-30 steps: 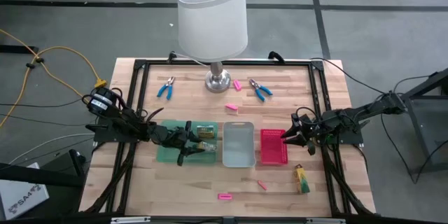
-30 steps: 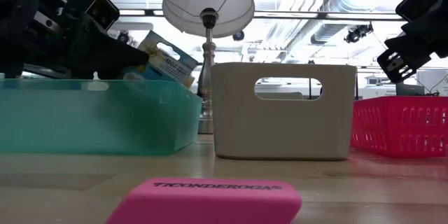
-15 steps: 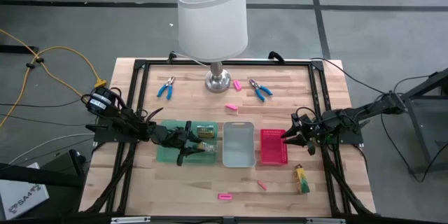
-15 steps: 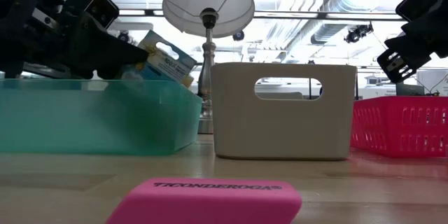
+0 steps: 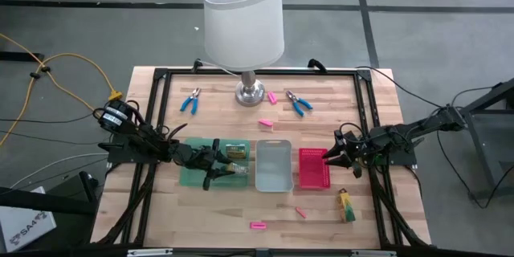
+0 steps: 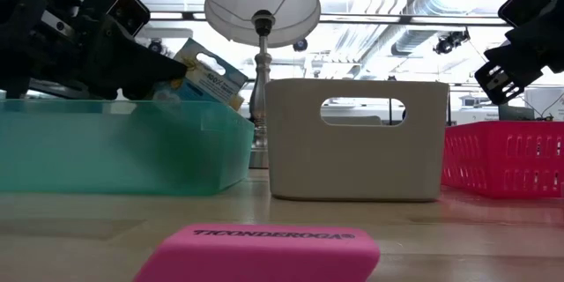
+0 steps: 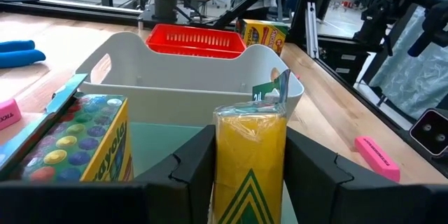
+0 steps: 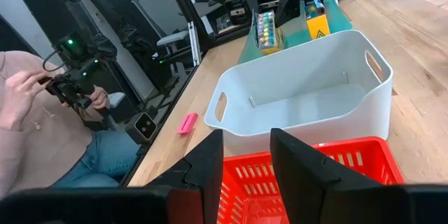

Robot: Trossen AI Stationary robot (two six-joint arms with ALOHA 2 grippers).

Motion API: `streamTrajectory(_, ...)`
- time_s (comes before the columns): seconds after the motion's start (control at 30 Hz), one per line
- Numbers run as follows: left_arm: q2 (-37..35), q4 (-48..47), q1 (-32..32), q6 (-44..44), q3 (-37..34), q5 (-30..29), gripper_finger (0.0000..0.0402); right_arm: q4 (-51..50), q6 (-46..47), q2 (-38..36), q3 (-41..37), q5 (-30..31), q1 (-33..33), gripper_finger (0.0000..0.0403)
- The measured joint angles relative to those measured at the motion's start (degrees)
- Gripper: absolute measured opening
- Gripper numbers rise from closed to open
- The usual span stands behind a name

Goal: Pick & Place School Supplies
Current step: Put the yellow box of crayons into the green bin

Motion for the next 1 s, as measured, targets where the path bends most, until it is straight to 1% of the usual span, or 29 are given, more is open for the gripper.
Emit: streamTrajectory(1.0,-0.02,-2.05,0.0,-0.46,0.02,-0.11,0.0145,0.0,-0.01,-0.01,0.0,0.02,0.0,0.0111)
